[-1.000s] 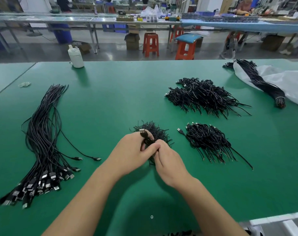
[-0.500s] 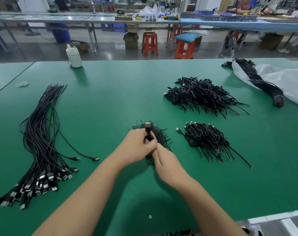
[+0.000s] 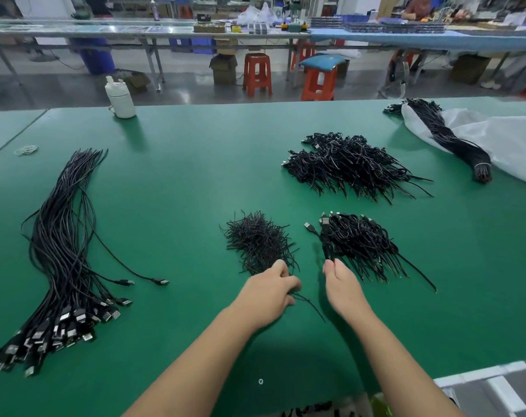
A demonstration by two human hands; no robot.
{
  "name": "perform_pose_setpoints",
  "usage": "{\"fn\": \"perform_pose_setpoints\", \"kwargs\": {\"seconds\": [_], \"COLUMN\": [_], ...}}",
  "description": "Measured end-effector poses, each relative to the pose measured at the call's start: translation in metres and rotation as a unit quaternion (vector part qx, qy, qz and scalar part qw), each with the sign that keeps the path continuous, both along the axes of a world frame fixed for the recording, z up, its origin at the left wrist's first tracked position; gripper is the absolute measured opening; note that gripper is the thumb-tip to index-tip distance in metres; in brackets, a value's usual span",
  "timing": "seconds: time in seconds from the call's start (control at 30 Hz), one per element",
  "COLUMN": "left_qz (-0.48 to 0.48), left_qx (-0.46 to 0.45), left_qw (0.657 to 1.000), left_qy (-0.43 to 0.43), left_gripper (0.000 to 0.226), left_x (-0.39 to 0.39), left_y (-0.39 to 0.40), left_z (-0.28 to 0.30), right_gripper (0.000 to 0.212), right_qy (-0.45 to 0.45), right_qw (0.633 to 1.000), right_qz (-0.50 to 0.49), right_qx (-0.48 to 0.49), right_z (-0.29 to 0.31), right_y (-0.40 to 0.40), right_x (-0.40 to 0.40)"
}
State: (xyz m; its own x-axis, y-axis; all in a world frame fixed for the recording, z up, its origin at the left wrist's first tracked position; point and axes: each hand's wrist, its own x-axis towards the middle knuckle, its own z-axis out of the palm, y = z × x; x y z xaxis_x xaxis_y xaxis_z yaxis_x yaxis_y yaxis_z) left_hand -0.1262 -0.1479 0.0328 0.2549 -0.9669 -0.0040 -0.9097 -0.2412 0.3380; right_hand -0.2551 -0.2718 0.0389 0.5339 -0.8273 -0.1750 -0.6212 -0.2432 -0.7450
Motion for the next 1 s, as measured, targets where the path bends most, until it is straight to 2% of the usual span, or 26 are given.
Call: {"fn": "perform_pose_setpoints", "kwargs": {"seconds": [0.13, 0.27, 0.43, 0.57, 0.67, 0.77, 0.83, 0.9, 1.0], "left_qz": [-0.028, -0.045, -0.039, 0.04, 0.098, 0.167, 0.211, 0.246, 0.29], "left_qx": [-0.01, -0.008, -0.02, -0.098, -0.165, -0.249, -0.29, -0.314, -0.334], "left_qw": [0.999, 0.999, 0.998, 0.992, 0.968, 0.916, 0.864, 0.781, 0.629], "left_qy": [-0.014, -0.021, -0.037, 0.064, 0.159, 0.266, 0.352, 0.48, 0.64], "left_gripper": [0.025, 0.012, 0.013, 0.009, 0.008, 0.014, 0.01, 0.004, 0.003], "left_x": [-0.014, -0.02, -0.019, -0.011, -0.001, 0.011, 0.019, 0.02, 0.011], "left_y": [-0.019, -0.032, -0.037, -0.028, -0.018, -0.006, 0.0, 0.004, 0.007], "left_z": [-0.007, -0.008, -0.011, -0.002, 0.021, 0.047, 0.059, 0.064, 0.064], "right_gripper": [0.037, 0.037, 0.038, 0.046, 0.042, 0.04, 0.039, 0.035, 0.03], "right_qy": [-0.001, -0.001, 0.007, -0.002, -0.03, -0.078, -0.141, -0.22, -0.302], "right_qw": [1.0, 1.0, 1.0, 1.0, 0.999, 0.994, 0.977, 0.948, 0.909], "right_qz": [-0.008, -0.006, 0.004, 0.002, 0.022, 0.04, 0.066, 0.086, 0.092], "right_qx": [0.003, -0.012, -0.007, -0.005, 0.013, 0.072, 0.143, 0.215, 0.272], "right_z": [-0.004, -0.006, -0.009, -0.01, -0.004, 0.009, 0.019, 0.028, 0.033], "right_y": [-0.004, -0.005, -0.006, -0.004, 0.0, 0.008, 0.018, 0.03, 0.049], "right_x": [-0.01, -0.015, -0.017, -0.017, -0.016, -0.011, -0.005, 0.003, 0.016]}}
